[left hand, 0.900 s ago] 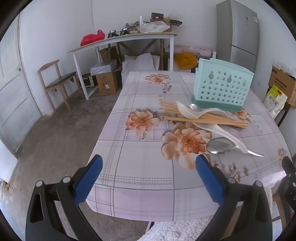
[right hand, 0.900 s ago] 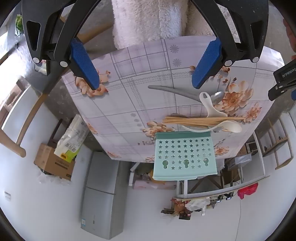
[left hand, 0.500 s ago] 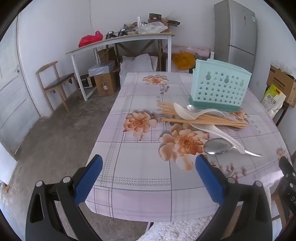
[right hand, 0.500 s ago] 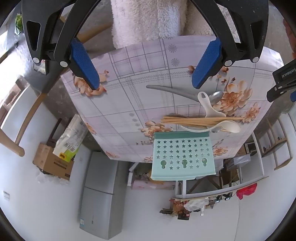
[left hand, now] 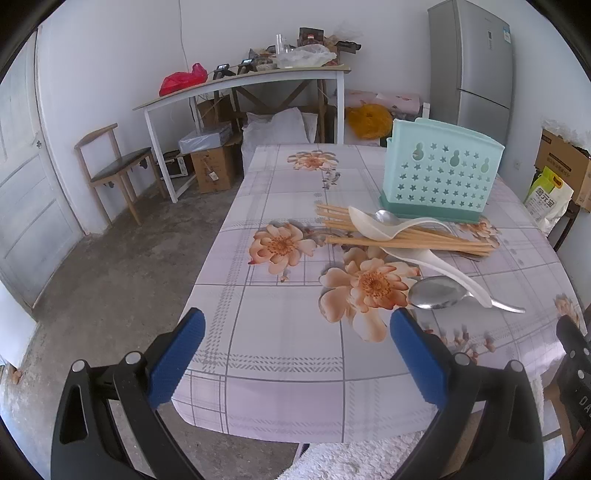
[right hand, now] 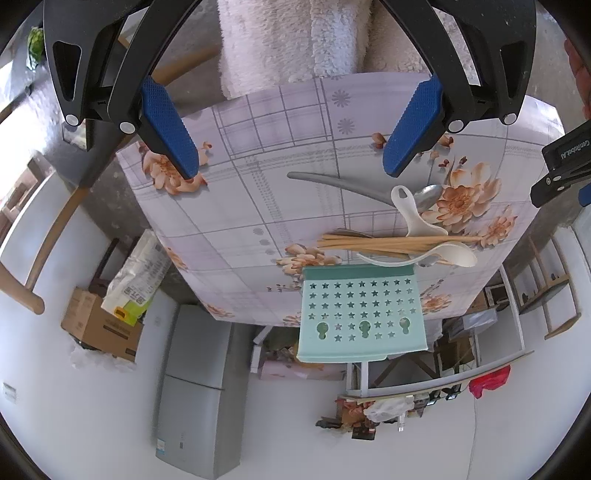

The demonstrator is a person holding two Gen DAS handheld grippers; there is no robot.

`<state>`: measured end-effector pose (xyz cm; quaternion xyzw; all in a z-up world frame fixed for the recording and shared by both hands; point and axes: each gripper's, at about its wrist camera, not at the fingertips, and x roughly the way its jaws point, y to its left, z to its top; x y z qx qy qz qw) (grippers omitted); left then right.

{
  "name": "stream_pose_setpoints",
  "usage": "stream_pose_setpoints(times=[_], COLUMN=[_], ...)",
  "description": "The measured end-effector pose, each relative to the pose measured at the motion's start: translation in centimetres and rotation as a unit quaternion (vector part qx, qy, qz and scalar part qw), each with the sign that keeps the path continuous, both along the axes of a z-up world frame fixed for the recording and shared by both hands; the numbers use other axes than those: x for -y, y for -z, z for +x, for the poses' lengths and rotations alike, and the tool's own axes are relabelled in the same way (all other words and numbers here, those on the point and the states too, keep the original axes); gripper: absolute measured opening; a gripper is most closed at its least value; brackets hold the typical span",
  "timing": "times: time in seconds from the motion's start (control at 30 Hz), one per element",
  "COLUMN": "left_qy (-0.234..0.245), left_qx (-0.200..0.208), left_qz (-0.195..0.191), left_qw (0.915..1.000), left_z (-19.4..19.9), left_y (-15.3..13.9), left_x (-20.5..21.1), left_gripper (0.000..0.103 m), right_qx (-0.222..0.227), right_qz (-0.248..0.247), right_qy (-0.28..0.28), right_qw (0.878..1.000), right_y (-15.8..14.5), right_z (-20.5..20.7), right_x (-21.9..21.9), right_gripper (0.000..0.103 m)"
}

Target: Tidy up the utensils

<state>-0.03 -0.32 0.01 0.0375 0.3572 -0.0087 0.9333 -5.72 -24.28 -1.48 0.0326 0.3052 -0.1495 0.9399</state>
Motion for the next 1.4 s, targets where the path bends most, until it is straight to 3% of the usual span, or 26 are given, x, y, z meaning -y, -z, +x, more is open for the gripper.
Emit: stream_pose_setpoints(times=[1.4], left_qy=[-0.013], left_qx=[-0.003], left_qz=[0.008], left_qw=[0.9999], left_z=[0.47], left_y=[0.18], left_x=[-0.68], left_gripper=[0.098], right_qx=[-0.005], right_qz=[-0.007], right_qy=[-0.011], right_qw=[1.000], right_y=[-0.27], right_z=[-0.14], right_x=[-0.35], right_gripper=[0.095])
